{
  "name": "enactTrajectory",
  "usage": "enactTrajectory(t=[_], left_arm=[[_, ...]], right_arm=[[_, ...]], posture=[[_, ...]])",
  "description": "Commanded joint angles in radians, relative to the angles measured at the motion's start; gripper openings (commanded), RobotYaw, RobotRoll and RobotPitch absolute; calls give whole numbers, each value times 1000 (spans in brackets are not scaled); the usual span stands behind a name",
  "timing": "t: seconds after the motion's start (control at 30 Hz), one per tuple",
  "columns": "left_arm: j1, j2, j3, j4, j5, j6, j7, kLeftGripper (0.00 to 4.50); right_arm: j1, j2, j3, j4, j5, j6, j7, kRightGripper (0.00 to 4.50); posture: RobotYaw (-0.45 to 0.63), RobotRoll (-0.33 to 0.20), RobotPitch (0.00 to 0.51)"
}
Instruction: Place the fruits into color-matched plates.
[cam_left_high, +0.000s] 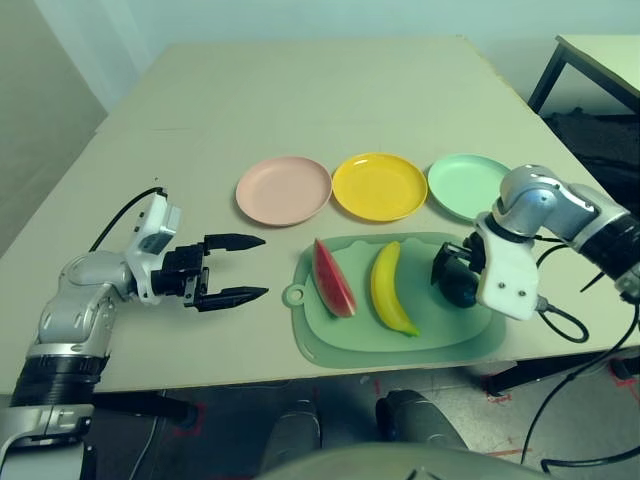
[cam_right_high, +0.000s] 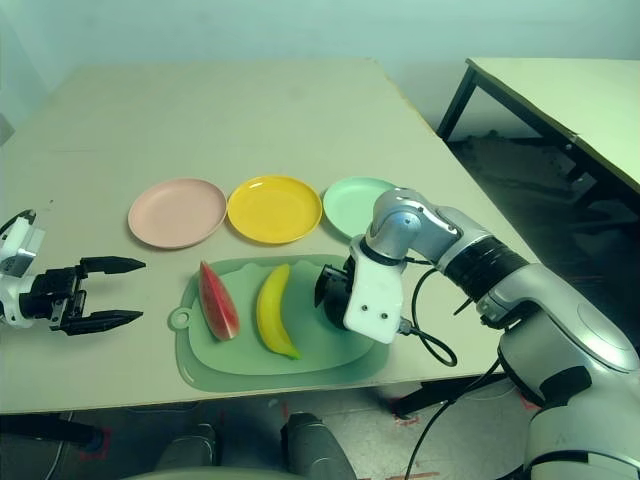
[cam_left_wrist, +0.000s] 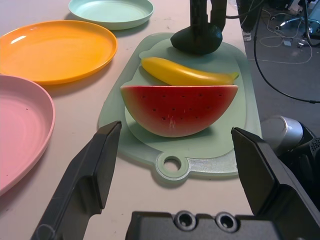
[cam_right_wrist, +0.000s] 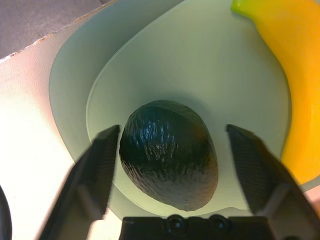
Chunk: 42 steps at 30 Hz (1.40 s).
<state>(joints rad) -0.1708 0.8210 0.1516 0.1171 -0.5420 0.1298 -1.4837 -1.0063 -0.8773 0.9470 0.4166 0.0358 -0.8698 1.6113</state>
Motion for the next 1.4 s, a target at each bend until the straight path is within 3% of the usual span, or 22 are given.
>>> enactTrajectory(t=[0.03, 0.33, 0.63, 0.77, 0.93, 1.13, 1.4], left_arm=[[8, 11, 6, -11, 8, 0, 4, 4500], [7, 10, -3, -10, 13, -2, 5, 4500], [-35, -17, 31, 30, -20, 97, 121, 4500], [-64, -29, 32, 49, 9, 121, 207, 4500], [-88, -41, 27, 54, 27, 137, 275, 4500], [-39, -32, 37, 4, 24, 132, 277, 4500], [44, -28, 62, -78, 8, 147, 297, 4500]], right_arm=[[8, 1, -23, -9, 1, 14, 3, 2910], [-12, -15, -24, -15, 33, 41, 3, 2799], [-152, 26, -66, 70, 73, 118, 3, 2799], [-209, 160, -157, 316, -13, 114, -24, 2799], [-282, 292, -220, 628, -176, 86, -195, 2799], [-316, 317, -189, 823, -428, 73, -438, 2799], [-325, 305, -176, 902, -632, 147, -612, 2799]], posture=[[-103, 0, 73], [-109, 0, 72], [-110, 0, 64], [-102, 0, 57], [-86, 0, 55], [-56, 0, 58], [-43, 0, 58]])
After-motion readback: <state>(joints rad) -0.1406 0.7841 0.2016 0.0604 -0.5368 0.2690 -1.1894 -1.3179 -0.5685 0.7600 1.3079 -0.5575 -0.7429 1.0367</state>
